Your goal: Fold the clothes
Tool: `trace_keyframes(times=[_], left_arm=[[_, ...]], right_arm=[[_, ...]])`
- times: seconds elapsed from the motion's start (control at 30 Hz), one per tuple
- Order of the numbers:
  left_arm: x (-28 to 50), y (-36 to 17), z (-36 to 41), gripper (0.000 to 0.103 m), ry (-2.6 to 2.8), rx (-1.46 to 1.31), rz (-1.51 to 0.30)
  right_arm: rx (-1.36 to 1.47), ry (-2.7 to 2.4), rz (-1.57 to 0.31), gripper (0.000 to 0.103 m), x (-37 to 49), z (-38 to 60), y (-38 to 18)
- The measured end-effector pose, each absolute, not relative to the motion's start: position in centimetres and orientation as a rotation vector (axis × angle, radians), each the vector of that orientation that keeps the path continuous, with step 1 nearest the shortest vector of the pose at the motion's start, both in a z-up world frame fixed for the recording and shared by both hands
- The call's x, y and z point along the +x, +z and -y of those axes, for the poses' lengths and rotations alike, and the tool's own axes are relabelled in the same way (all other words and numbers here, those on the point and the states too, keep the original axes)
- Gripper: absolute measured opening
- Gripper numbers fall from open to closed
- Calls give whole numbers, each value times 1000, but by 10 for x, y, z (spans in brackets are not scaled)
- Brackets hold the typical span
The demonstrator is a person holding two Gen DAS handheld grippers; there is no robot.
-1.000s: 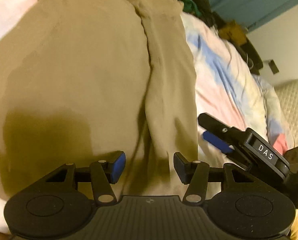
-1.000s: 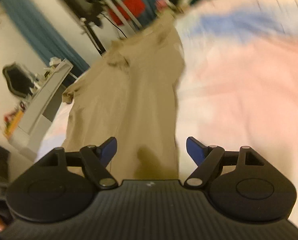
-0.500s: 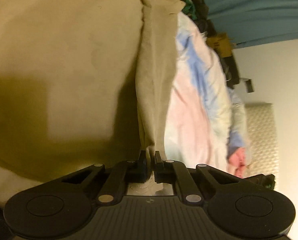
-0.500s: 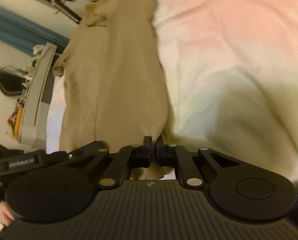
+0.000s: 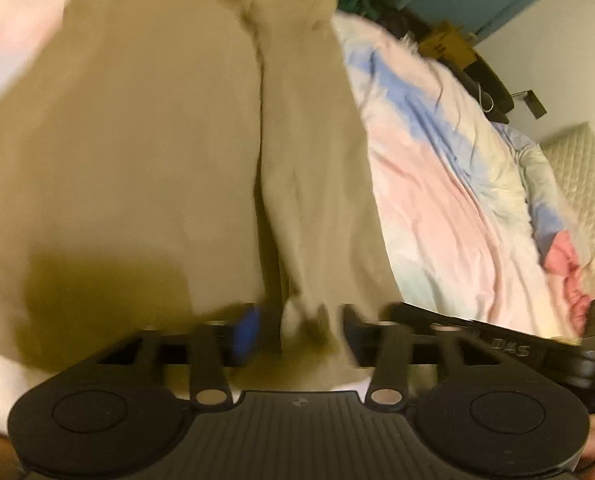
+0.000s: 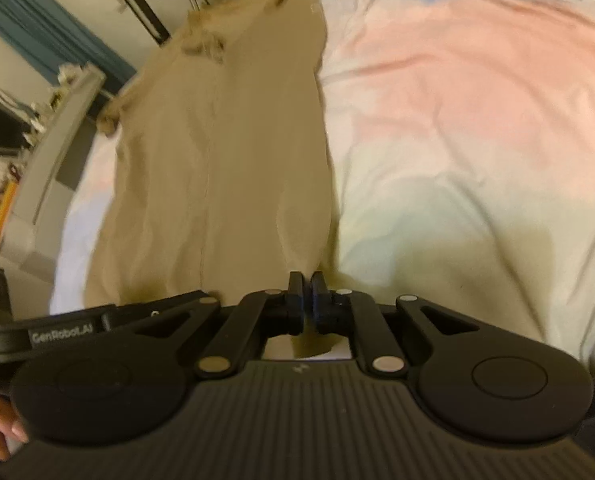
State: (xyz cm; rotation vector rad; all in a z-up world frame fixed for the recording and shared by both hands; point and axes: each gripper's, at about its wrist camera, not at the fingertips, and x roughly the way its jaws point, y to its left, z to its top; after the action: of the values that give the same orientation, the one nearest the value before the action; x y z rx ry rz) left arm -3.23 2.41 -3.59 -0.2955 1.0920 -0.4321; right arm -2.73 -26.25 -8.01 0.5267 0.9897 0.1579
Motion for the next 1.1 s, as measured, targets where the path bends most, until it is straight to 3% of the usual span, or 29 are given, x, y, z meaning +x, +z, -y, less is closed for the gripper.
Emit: trace_keyframes(times=[0.07, 0.1, 0.13, 0.2, 0.27, 0.43, 0.77, 1.1], left_arm=[[-39, -15, -28, 70, -403, -233, -1008], [-40, -4, -30, 80, -382, -206, -959], [-42, 7, -31, 85, -364, -176, -910], [-48, 30, -32, 97, -343, -119, -825], [-53, 46, -38, 102, -314, -92, -760], [-58, 65, -47, 103, -259, -114, -686], [-40, 50, -71, 103, -179, -77, -584], [-16, 32, -75, 103, -145, -95, -632]], right_arm=[[513, 159, -942, 14, -33, 266, -68], [485, 160, -910, 32, -35, 266, -60], [455, 160, -875, 65, -36, 265, -52], [376, 145, -785, 94, -38, 261, -34], [292, 147, -709, 93, -39, 254, -17], [218, 169, -594, 93, -21, 237, 4], [145, 150, -408, 93, 30, 170, 3], [168, 168, -323, 93, 82, 149, -16]])
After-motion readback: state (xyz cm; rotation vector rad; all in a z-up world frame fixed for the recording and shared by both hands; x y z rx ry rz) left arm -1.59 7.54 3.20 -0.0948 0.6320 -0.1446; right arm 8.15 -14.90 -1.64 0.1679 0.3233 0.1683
